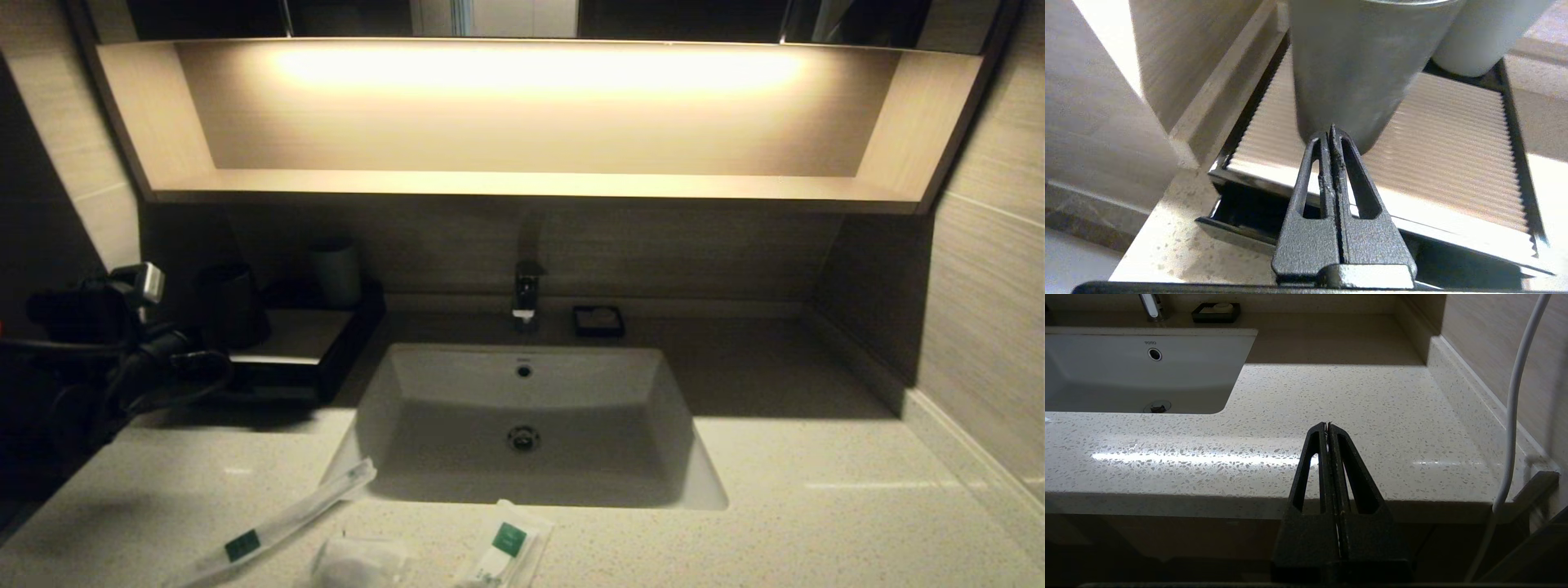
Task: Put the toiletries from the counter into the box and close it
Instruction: Place the cup on the storage box
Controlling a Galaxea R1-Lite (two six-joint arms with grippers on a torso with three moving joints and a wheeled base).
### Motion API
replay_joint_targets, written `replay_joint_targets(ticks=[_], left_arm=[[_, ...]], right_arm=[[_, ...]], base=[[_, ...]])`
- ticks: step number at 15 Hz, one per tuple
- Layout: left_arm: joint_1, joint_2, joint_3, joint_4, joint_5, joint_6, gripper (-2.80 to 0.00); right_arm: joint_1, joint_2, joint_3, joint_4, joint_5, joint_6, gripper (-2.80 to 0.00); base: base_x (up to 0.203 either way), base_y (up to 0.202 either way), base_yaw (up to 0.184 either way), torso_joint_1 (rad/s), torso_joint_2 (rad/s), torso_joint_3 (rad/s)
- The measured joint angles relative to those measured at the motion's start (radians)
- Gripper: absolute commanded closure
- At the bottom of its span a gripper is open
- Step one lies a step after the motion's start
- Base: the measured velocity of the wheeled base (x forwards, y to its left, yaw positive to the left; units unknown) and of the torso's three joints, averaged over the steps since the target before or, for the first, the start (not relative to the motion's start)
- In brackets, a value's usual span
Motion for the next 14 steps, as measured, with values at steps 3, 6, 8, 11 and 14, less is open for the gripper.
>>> replay_joint_targets(ticks=[3,6,8,11,14], left_arm=[[0.010,0.015,-0.001,0.001,-0.012,0.000,0.00],[0.017,0.035,-0.014,0.001,-0.014,0.001,0.00],[0.019,0.052,-0.030,0.001,-0.014,0.000,0.00],[0.021,0.077,-0.060,0.002,-0.013,0.000,0.00],[0.019,0.101,-0.083,0.002,-0.014,0.000,0.00]], right_arm=[[0.000,0.000,0.000,0.000,0.000,0.000,0.00],[0.000,0.000,0.000,0.000,-0.001,0.000,0.00],[0.000,0.000,0.000,0.000,0.000,0.000,0.00],[0.000,0.000,0.000,0.000,0.000,0.000,0.00],[0.000,0.000,0.000,0.000,-0.001,0.000,0.00]], base=[[0.000,0.000,0.000,0.000,0.00,0.000],[0.000,0.000,0.000,0.000,0.00,0.000],[0.000,0.000,0.000,0.000,0.00,0.000],[0.000,0.000,0.000,0.000,0.00,0.000],[0.000,0.000,0.000,0.000,0.00,0.000]])
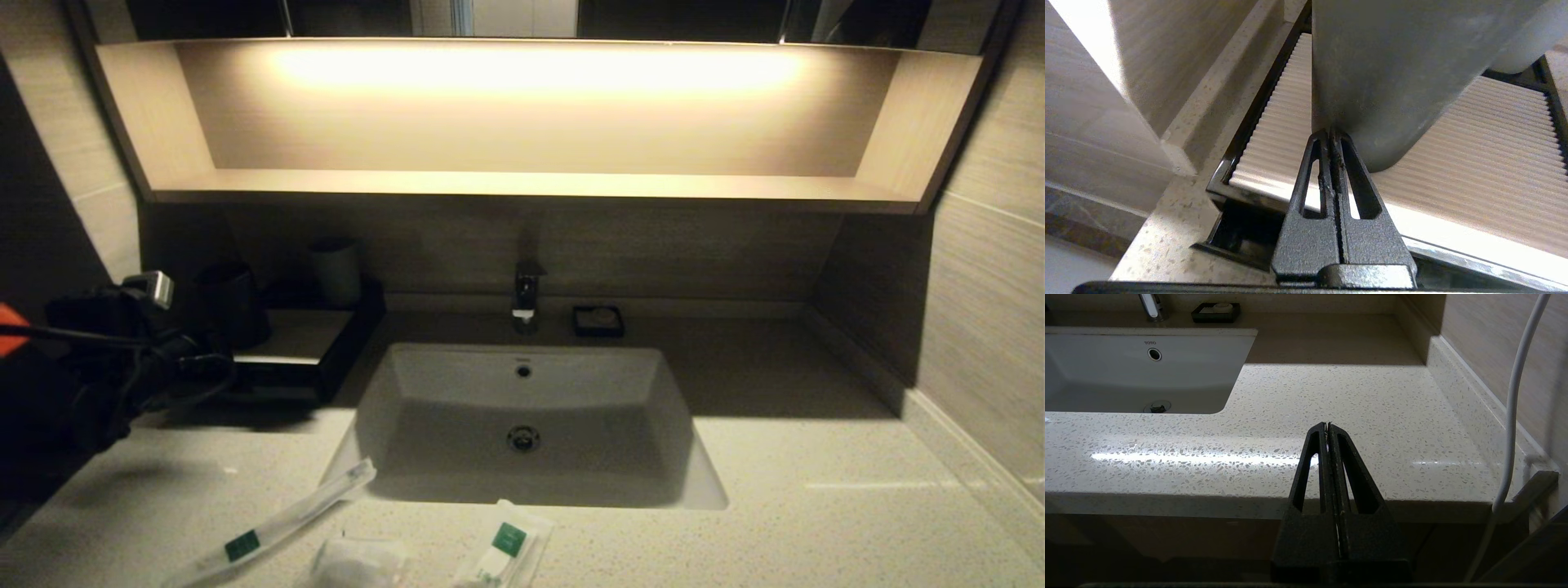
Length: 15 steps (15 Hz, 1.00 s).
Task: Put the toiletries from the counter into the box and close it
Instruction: Place the cup on the storage box
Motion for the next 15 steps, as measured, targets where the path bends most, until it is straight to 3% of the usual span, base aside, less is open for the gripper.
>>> replay_joint_targets(ticks=[15], left_arm=[[0.000,0.081,-0.113,0.005,0.001,0.000,0.00]], right_arm=[[0.000,0.000,0.000,0.000,0.000,0.000,0.00]], base=[[0.000,0.000,0.000,0.000,0.00,0.000]])
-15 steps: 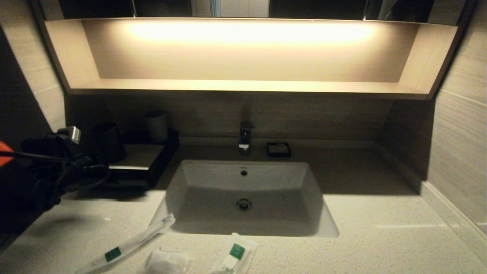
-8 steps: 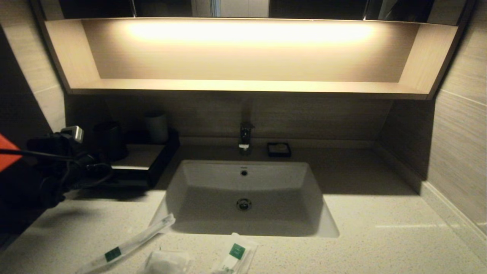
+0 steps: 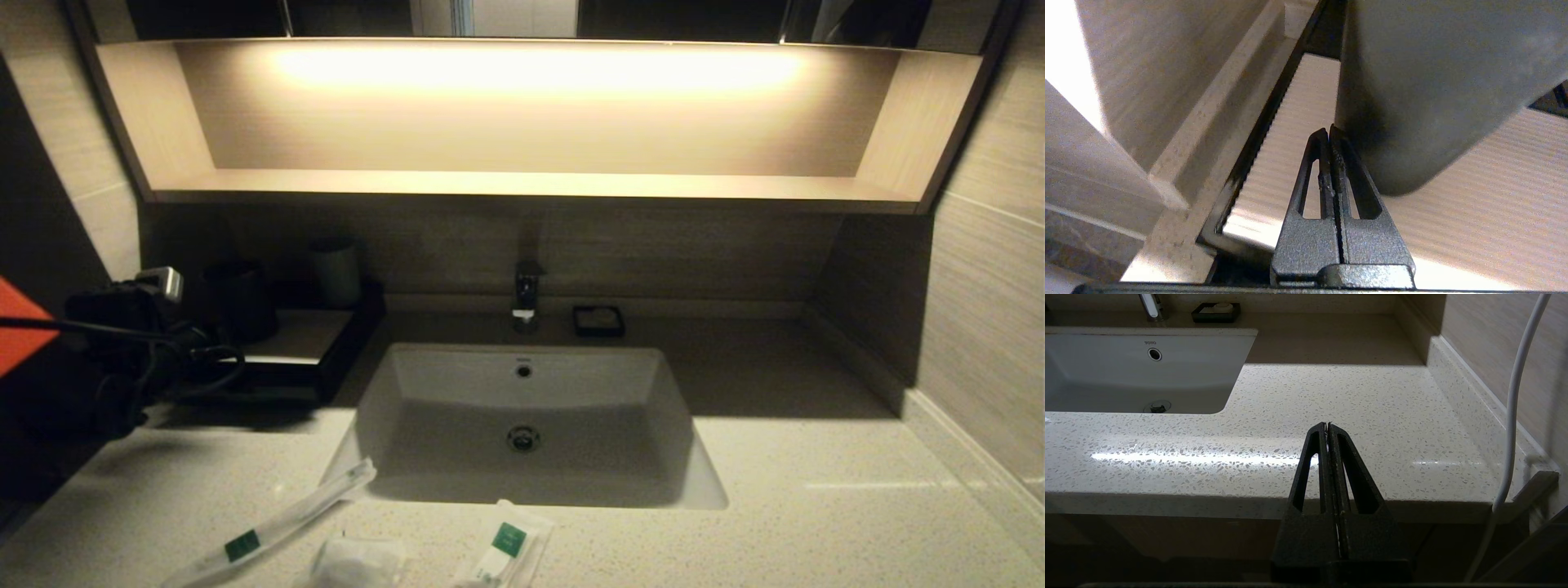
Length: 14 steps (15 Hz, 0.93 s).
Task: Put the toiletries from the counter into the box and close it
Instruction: Place the cup on the storage box
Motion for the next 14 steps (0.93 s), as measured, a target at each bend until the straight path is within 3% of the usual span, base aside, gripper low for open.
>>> replay_joint_targets(ticks=[14], left_arm=[[-0.014,0.057,-0.096,0.005,0.001,0.000,0.00]], right_arm=[[0.000,0.000,0.000,0.000,0.000,0.000,0.00]], base=[[0.000,0.000,0.000,0.000,0.00,0.000]])
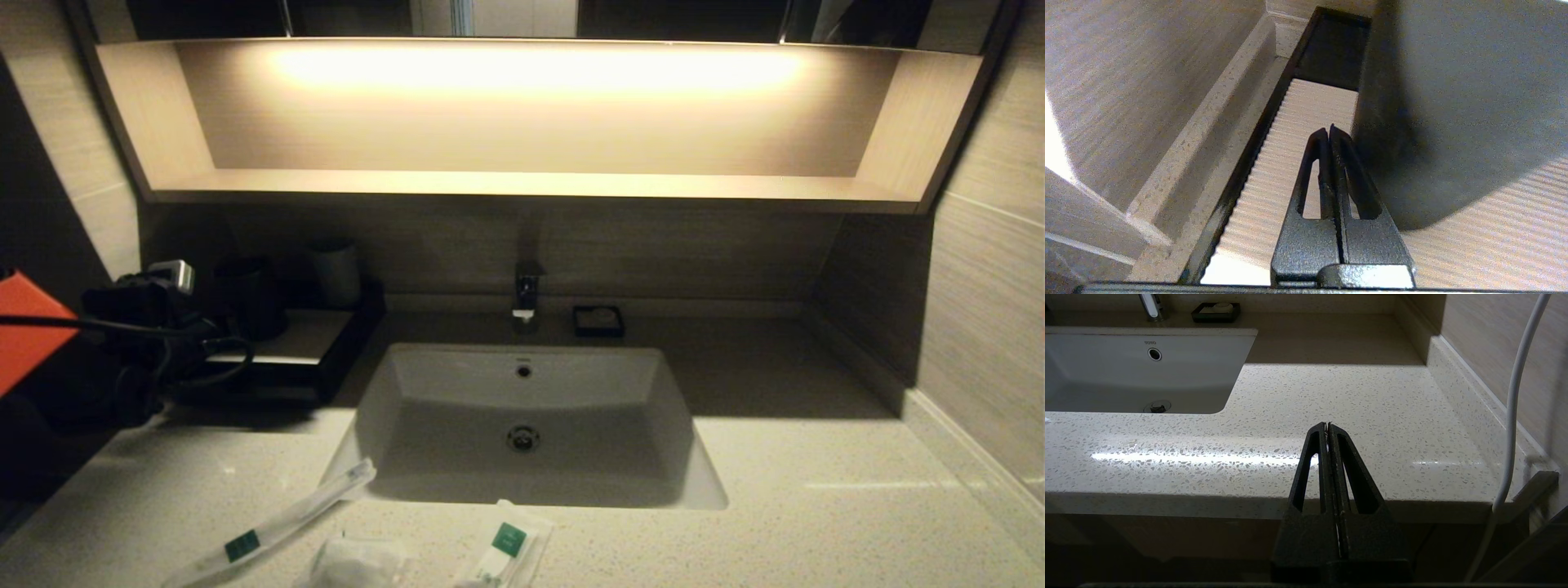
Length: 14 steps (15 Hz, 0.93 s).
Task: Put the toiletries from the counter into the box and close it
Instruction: Place the cup on the storage box
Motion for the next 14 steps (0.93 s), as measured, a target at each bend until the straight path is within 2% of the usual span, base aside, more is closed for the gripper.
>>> replay_joint_targets(ticks=[7,14], left_arm=[[0.001,-0.002,-0.012,-0.010,-0.001,0.000,0.00],[-0.001,-0.124,0.110,-0.007,-0.001,-0.002,0.00]], right_arm=[[0.000,0.000,0.000,0.000,0.000,0.001,0.00],[0.000,0.000,0.000,0.000,0.000,0.000,0.00]], base=[[0.000,0.000,0.000,0.000,0.00,0.000],[0.000,0.000,0.000,0.000,0.00,0.000]])
